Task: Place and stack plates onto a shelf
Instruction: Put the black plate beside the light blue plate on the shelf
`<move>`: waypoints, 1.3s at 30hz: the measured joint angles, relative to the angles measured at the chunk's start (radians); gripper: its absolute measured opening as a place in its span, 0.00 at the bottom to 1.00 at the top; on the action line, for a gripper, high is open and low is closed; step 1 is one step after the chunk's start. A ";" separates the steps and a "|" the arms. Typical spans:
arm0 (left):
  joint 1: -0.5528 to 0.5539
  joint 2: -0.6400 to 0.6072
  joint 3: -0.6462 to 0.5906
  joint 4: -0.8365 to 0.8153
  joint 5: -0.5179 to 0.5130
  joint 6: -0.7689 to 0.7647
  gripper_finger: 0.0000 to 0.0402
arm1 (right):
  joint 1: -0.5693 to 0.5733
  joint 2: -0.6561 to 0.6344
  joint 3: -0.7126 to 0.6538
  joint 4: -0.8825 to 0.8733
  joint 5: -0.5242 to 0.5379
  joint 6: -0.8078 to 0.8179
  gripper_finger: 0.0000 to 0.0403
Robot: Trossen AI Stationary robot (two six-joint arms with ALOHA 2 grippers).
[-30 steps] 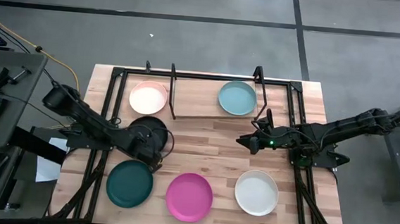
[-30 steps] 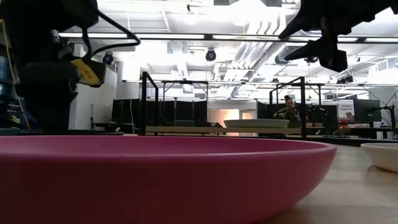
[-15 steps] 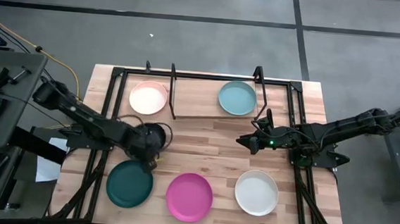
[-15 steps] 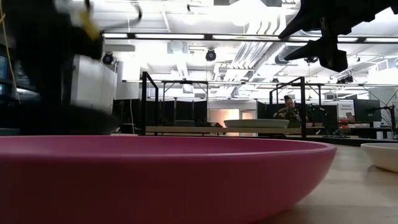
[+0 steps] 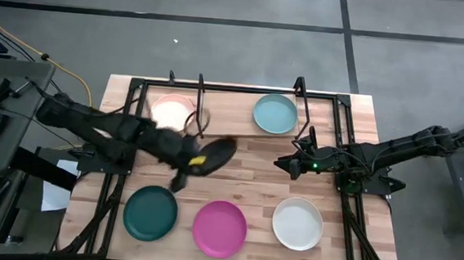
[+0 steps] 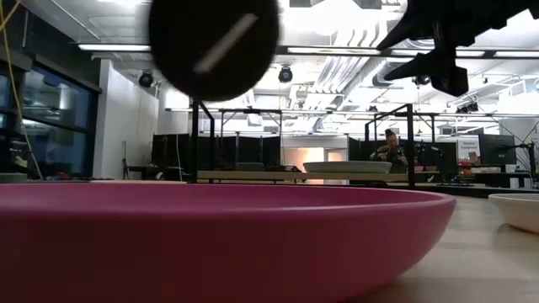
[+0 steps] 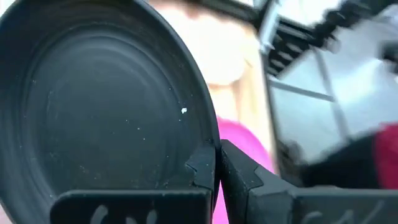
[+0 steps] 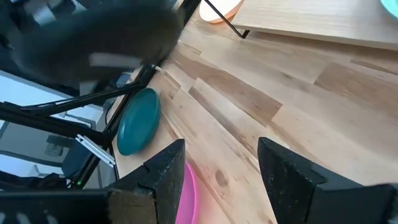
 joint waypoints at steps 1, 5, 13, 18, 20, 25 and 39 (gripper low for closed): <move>0.032 0.039 0.046 0.003 -0.008 0.054 0.00 | 0.000 -0.002 0.000 0.003 0.002 -0.010 0.46; 0.162 0.210 0.216 -0.034 -0.017 0.245 0.00 | 0.000 -0.011 0.000 0.026 0.016 -0.039 0.46; 0.318 0.470 0.403 -0.193 -0.124 0.398 0.00 | 0.000 -0.017 0.001 0.046 0.018 -0.050 0.46; 0.354 0.581 0.404 -0.293 -0.142 0.403 0.00 | 0.000 -0.015 0.001 0.043 0.017 -0.050 0.46; 0.360 0.622 0.404 -0.308 -0.168 0.404 0.00 | 0.000 -0.015 0.001 0.042 0.017 -0.055 0.46; 0.366 0.691 0.404 -0.288 -0.220 0.378 0.00 | 0.000 -0.015 0.001 0.042 0.028 -0.075 0.46; 0.394 0.729 0.404 -0.296 -0.222 0.359 0.06 | 0.000 -0.015 0.001 0.043 0.045 -0.076 0.46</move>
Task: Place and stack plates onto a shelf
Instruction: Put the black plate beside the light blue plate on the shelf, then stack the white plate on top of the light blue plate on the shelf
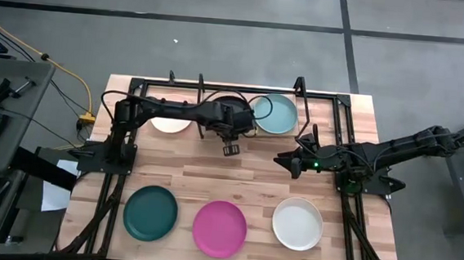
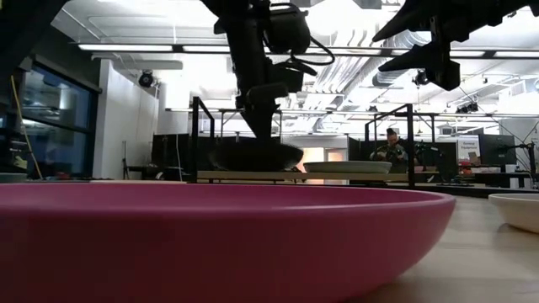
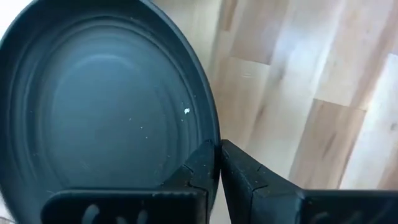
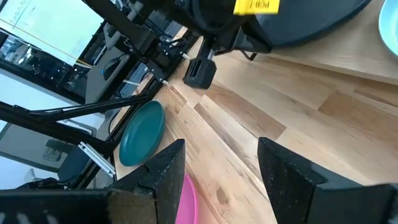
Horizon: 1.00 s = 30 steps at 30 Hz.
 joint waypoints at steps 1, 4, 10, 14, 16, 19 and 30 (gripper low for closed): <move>0.007 0.000 0.000 0.000 0.000 0.000 0.06 | 0.000 0.000 0.000 0.000 0.000 0.000 0.46; 0.025 0.000 0.000 0.000 0.018 -0.001 0.09 | 0.000 0.000 0.000 0.000 0.000 0.000 0.46; 0.043 -0.020 0.000 -0.009 0.074 0.000 0.15 | 0.000 0.000 0.000 0.002 0.000 0.000 0.46; 0.060 -0.101 0.013 -0.009 0.206 -0.033 0.20 | 0.000 0.000 0.000 0.036 0.001 0.000 0.46; 0.075 -0.173 0.014 0.003 0.310 -0.069 0.22 | 0.000 0.000 0.000 0.062 0.001 0.000 0.46; 0.081 -0.308 -0.016 0.077 0.441 -0.124 0.23 | 0.000 0.000 0.000 0.091 0.003 0.000 0.46; -0.140 -0.906 -0.624 0.835 0.440 -0.234 0.22 | 0.000 0.000 -0.001 0.156 0.003 0.000 0.46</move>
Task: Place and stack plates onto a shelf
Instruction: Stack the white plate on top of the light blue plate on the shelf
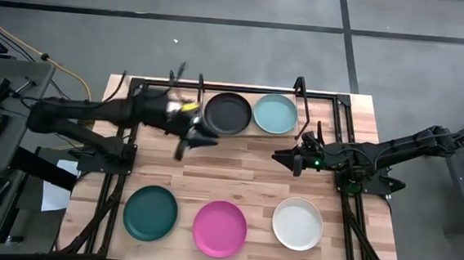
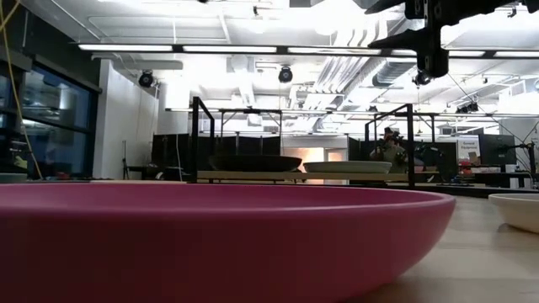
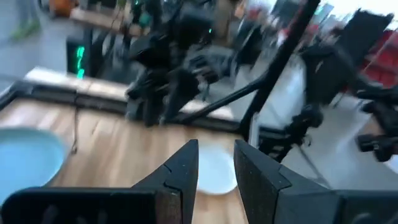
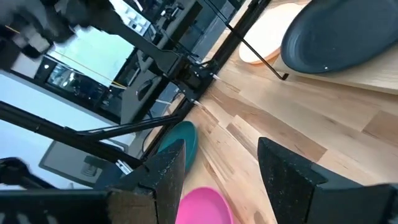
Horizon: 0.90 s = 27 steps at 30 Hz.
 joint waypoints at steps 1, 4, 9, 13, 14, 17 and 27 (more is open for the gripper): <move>-0.020 -0.039 -0.052 0.059 -0.038 -0.009 0.22 | 0.000 0.000 0.000 0.002 0.000 0.000 0.46; -0.061 -0.126 -0.173 0.197 -0.161 -0.033 0.22 | 0.000 0.000 0.000 0.003 0.000 0.000 0.46; -0.066 -0.203 -0.257 0.238 -0.205 -0.071 0.22 | 0.000 0.000 0.003 0.028 -0.007 0.004 0.46; -0.066 -0.227 -0.261 0.229 -0.197 -0.232 0.22 | 0.000 0.044 0.147 -0.131 -0.096 -0.033 0.44; -0.066 -0.228 -0.261 0.231 -0.197 -0.273 0.22 | 0.002 0.067 0.199 -0.228 -0.114 -0.061 0.43; -0.064 -0.226 -0.262 0.228 -0.196 -0.314 0.22 | 0.013 0.150 0.343 -0.544 -0.169 -0.131 0.41; -0.064 -0.222 -0.262 0.165 -0.196 -0.247 0.22 | 0.198 0.304 0.335 -0.937 -0.418 0.021 0.40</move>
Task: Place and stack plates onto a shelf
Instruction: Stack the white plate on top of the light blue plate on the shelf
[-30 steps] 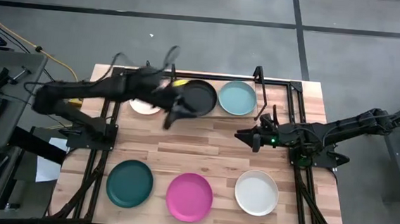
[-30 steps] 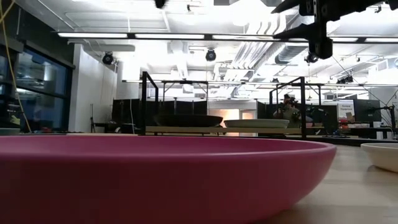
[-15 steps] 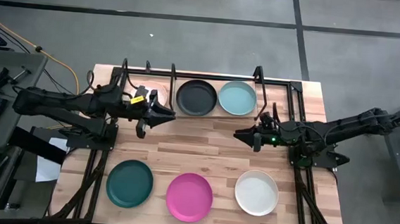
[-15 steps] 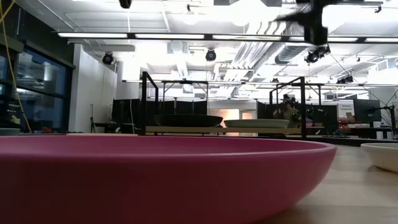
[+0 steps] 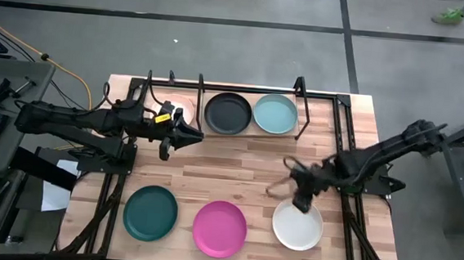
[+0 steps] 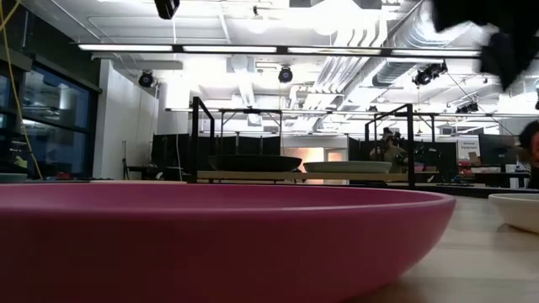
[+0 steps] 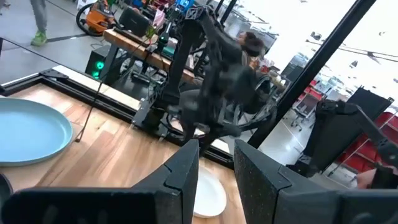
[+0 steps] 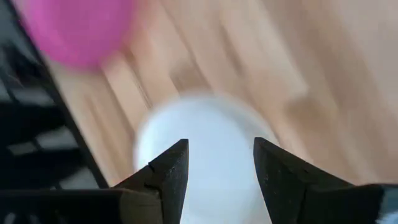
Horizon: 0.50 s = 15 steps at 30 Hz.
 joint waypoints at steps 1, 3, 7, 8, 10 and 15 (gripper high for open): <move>0.000 0.000 0.000 -0.001 0.000 0.000 0.22 | 0.029 0.000 -0.028 0.001 -0.003 0.037 0.40; 0.000 0.000 0.000 -0.001 -0.003 0.001 0.22 | 0.077 -0.004 -0.090 0.010 -0.003 0.128 0.40; 0.000 0.000 0.000 -0.001 -0.005 0.001 0.22 | 0.129 -0.006 -0.208 0.056 -0.003 0.281 0.40; 0.000 0.000 0.000 -0.001 -0.005 0.001 0.22 | 0.136 -0.006 -0.233 0.075 -0.004 0.307 0.40; 0.000 0.000 0.000 -0.001 -0.005 0.001 0.22 | 0.142 -0.006 -0.277 0.108 -0.008 0.352 0.40; 0.000 0.000 0.000 -0.001 -0.005 0.000 0.22 | 0.141 -0.001 -0.340 0.152 -0.014 0.428 0.40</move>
